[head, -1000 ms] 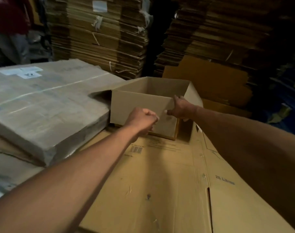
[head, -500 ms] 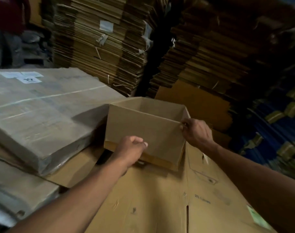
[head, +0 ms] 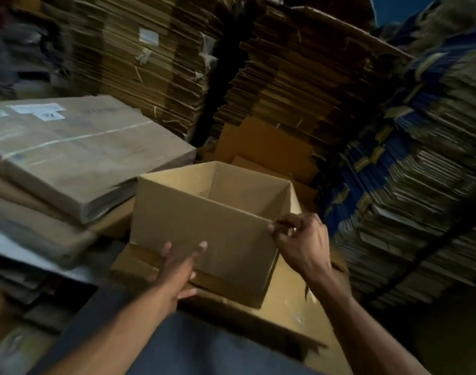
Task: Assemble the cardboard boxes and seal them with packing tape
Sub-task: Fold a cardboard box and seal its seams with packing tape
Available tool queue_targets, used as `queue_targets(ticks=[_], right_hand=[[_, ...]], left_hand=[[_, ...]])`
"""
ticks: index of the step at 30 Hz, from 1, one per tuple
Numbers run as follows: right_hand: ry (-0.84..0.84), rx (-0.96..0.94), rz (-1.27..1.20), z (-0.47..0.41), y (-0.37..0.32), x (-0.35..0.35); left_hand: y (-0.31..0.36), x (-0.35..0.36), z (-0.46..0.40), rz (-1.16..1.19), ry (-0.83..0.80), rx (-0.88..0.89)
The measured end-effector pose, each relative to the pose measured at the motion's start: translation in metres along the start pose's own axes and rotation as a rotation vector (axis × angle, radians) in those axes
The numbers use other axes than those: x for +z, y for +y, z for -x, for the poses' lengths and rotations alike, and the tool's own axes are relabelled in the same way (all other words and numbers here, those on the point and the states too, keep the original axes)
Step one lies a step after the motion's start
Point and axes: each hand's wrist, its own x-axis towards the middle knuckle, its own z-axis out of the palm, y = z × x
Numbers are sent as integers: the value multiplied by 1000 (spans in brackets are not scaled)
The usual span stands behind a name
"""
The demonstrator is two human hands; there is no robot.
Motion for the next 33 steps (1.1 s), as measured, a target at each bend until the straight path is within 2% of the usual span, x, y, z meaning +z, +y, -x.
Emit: queue_targets(ticks=[3,7,11,15,20,22,26,29,33], right_hand=[[21,14,-95,79,-21,-52],[-33,58,-168,184,-48,-103],[-69,127,-315,275,-84,-128],[-65,116,-320,350,-124,-132],[-177,27,-192,437,-164,-123],[-234,7,-226,463,-177,-120],[-366,-83,-186,494,-194,-106],[-499,-184,-223,505,-207,-93],[-578,-274,-280,497,-218,-84]], left_hand=[[-34,-7,92,88,63,-20],[-60,-13,191,170,81,-115],[-110,-54,258,237,181,-102],[-142,-95,317,205,263,-121],[-165,-157,381,186,118,-192],[-173,-183,396,135,84,-244],[-177,-226,403,50,171,-390],[-175,-250,405,43,204,-417],[-175,-264,415,9,226,-396]])
